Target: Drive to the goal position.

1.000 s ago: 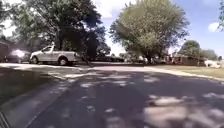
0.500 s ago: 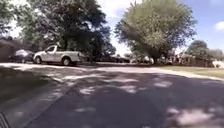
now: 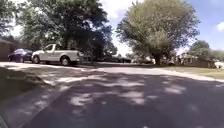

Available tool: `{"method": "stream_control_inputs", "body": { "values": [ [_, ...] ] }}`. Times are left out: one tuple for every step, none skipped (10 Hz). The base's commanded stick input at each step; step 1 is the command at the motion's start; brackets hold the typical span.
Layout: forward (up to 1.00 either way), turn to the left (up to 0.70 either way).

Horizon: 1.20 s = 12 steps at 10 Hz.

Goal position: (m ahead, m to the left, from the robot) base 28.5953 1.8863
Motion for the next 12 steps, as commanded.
{"method": "stream_control_inputs", "body": {
  "values": [
    [1.00, 0.00],
    [1.00, 0.00],
    [1.00, 0.00],
    [1.00, 0.00],
    [1.00, 0.00],
    [1.00, 0.00],
    [1.00, 0.00],
    [1.00, 0.00],
    [1.00, 0.00],
    [1.00, 0.00],
    [1.00, 0.00],
    [1.00, 0.00]
  ]
}}
